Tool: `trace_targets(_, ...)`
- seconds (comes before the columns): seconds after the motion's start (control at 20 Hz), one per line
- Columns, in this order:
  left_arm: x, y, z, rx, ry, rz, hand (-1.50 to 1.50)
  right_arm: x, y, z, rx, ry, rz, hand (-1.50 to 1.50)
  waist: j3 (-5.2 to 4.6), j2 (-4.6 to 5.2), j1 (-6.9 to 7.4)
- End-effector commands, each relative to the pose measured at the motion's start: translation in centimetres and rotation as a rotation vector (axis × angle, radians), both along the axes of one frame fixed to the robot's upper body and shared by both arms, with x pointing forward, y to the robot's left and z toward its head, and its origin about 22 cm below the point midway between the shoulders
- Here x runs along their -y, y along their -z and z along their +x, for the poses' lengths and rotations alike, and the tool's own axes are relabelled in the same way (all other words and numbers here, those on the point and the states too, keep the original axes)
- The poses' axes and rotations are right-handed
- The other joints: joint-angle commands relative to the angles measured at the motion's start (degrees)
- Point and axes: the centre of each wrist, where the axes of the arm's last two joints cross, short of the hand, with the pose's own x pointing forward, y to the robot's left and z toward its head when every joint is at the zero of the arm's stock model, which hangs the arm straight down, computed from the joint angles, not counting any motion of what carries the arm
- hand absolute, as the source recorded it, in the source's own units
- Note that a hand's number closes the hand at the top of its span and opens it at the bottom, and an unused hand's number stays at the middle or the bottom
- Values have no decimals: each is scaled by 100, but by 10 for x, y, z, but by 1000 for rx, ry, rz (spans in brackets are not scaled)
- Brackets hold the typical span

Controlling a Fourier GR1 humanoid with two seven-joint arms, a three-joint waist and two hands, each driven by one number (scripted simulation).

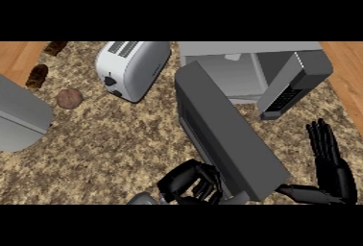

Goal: Pick up the milk, place it into the microwave and close the microwave

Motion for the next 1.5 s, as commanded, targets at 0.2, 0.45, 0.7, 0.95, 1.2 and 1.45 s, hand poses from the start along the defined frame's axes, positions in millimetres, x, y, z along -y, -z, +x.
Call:
trace_targets(0.2, 42, -10, -8, 16, -108, -11, 150, 5, -38, -15, 34, -104, 62, -150, -4, 70, -224)
trace_targets(0.45, 44, -13, 0, 8, -210, -107, 150, 2, -64, -16, 75, -169, 61, -150, -18, 104, -396)
trace_targets(0.7, 53, -35, 19, 65, -284, -173, 150, 2, -79, -13, 96, -317, 48, -150, -17, 140, -596)
trace_targets(0.95, 59, -45, 34, 96, -312, -188, 150, 3, -97, -9, 97, -393, 46, -150, -18, 199, -828)
trace_targets(1.2, 60, -64, 61, 74, -415, -206, 150, 7, -109, -6, 108, -434, 42, -150, -6, 265, -1014)
trace_targets(1.45, 56, -71, 81, 42, -500, -213, 150, 1, -123, -4, 137, -470, 74, -150, -23, 342, -1238)
